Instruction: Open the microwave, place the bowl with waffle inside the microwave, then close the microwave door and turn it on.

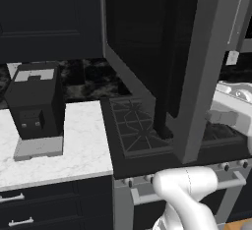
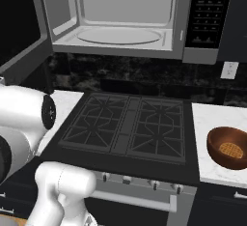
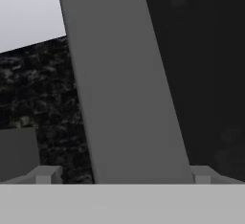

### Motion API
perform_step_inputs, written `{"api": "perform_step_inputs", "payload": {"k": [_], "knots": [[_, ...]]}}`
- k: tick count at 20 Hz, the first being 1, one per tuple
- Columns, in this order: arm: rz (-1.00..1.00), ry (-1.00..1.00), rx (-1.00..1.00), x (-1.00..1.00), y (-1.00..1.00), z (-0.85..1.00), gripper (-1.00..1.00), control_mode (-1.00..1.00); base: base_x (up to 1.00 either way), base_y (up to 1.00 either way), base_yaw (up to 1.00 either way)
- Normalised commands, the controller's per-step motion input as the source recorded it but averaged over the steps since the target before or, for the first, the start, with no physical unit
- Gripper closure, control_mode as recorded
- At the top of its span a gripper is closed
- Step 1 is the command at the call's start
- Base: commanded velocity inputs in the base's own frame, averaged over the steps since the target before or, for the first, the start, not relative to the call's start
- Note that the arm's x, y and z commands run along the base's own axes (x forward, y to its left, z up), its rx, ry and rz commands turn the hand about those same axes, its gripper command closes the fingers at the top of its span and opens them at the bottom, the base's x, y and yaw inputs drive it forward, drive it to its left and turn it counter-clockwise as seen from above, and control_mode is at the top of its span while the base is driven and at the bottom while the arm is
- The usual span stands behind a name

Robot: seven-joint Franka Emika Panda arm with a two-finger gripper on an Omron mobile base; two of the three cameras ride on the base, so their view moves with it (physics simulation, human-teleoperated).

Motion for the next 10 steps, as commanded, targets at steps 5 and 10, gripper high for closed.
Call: {"api": "perform_step_inputs", "payload": {"k": [5,10], "knots": [[0.00,0.00,-0.11,-0.38,1.00,0.15,-1.00,-1.00,0.00,0.00,0.00],[-0.02,0.00,-0.15,-0.31,0.98,0.00,-1.00,-1.00,0.00,0.00,0.00]]}}
